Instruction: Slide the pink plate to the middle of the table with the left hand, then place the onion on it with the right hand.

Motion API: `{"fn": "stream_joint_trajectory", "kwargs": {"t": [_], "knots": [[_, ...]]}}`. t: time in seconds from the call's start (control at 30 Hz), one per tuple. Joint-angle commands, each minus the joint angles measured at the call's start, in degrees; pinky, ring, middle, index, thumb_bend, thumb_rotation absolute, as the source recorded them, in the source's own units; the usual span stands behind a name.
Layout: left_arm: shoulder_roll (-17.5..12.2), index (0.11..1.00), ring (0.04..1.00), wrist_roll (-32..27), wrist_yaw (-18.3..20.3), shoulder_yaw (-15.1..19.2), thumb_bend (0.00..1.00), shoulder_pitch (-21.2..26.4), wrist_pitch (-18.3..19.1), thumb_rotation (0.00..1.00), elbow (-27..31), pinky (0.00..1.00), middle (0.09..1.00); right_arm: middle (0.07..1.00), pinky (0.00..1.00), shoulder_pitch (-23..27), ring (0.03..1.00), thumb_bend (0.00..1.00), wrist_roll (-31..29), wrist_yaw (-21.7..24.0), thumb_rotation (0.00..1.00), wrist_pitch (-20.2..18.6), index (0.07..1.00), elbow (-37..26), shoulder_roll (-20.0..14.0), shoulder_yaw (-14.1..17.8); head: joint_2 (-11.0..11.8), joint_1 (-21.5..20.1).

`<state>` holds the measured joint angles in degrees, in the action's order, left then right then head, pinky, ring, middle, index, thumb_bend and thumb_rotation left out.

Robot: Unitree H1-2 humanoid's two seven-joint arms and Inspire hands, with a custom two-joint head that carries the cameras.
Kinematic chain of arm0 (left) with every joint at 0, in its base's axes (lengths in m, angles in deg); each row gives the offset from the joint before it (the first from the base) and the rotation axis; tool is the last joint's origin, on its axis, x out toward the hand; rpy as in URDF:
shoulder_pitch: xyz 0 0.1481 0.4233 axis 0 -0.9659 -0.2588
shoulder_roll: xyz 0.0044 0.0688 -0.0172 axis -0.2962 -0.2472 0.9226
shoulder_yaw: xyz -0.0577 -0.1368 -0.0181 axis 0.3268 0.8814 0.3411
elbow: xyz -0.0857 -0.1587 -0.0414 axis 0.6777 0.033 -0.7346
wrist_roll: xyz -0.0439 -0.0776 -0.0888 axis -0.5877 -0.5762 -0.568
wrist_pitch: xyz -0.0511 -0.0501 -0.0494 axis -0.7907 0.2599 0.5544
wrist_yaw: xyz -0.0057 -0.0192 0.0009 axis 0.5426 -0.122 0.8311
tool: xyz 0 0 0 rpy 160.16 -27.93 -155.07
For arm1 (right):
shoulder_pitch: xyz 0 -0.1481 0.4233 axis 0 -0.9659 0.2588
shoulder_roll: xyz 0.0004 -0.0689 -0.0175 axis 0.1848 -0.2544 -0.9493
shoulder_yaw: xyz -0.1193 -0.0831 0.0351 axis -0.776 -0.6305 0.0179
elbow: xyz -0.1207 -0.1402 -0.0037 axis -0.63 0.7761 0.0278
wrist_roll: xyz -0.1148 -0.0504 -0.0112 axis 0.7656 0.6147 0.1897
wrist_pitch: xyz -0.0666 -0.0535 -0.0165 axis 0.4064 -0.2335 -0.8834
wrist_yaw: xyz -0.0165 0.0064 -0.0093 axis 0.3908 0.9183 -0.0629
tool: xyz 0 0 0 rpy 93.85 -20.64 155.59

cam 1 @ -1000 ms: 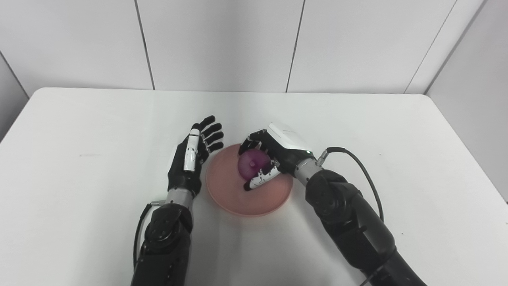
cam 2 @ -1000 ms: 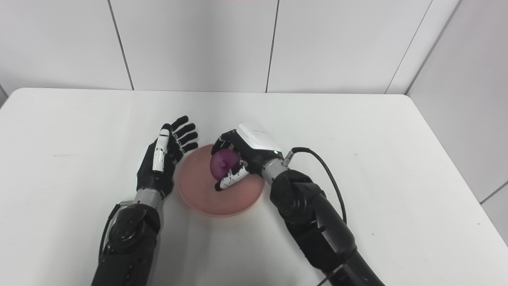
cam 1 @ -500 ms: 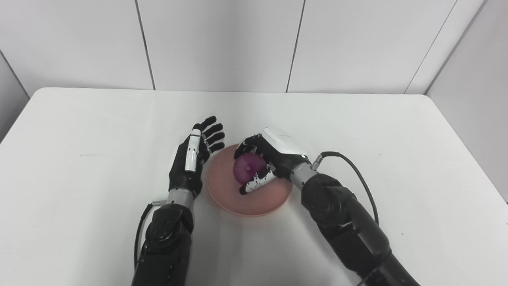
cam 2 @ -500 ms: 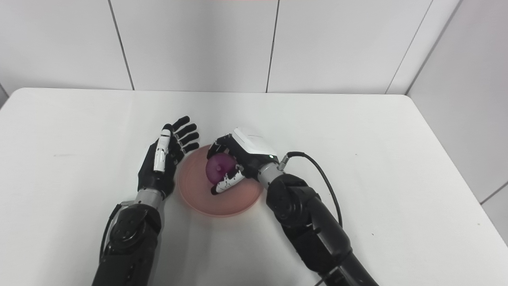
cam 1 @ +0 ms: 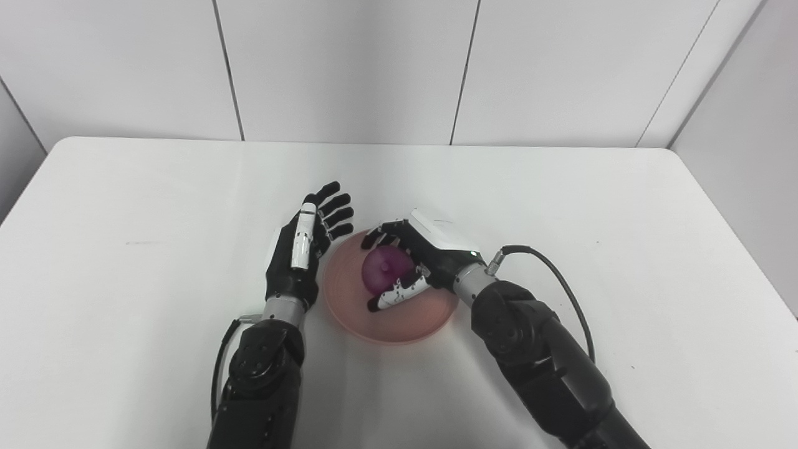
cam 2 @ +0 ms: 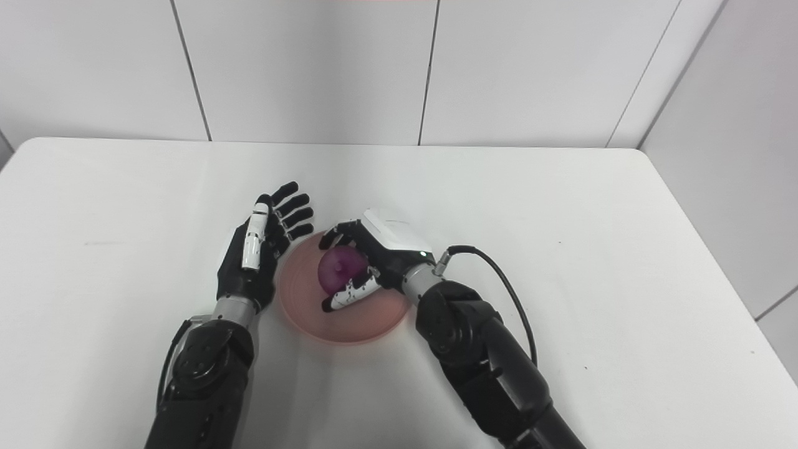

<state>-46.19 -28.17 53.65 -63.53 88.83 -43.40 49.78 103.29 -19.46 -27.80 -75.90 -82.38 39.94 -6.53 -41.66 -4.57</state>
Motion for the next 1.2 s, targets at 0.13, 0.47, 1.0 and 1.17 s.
{"fn": "stream_joint_trajectory", "kwargs": {"t": [0.13, 0.47, 1.0, 1.17], "knots": [[0.49, 0.777, 0.782, 0.37, -0.42, -0.1, 0.38, -0.48, 0.91, 1.0, -0.27, 0.74, 0.791, 0.756, 0.61, 0.63, 0.701, 1.0, 0.47, 2.78, 0.35, -0.93, 0.798, -3.01, -0.45, 0.38, -0.14, 0.02], [0.69, 0.777, 0.782, 0.0, -0.55, 0.18, 0.37, -0.61, 1.13, 1.0, -0.01, 0.74, 0.789, 0.843, 0.73, -0.15, 0.816, 1.0, 1.63, 4.51, 0.43, -0.18, 0.868, -4.51, -2.02, 0.32, -0.15, -0.01], [0.73, 0.775, 0.788, 0.48, -0.97, 0.11, 0.38, -0.71, 1.24, 1.0, 0.12, 0.74, 0.789, 0.941, 0.88, -3.0, 0.91, 1.0, -1.81, -1.44, 0.54, 4.95, 0.958, -8.03, -2.37, 4.63, -0.27, -0.25], [0.66, 0.778, 0.79, 0.25, -0.82, 0.18, 0.38, -0.63, 1.01, 1.0, -0.23, 0.75, 0.791, 0.938, 0.81, -3.6, 0.9, 1.0, -3.48, -2.71, 0.56, 5.28, 0.962, -9.12, -2.11, 6.43, -0.24, -0.26]]}}
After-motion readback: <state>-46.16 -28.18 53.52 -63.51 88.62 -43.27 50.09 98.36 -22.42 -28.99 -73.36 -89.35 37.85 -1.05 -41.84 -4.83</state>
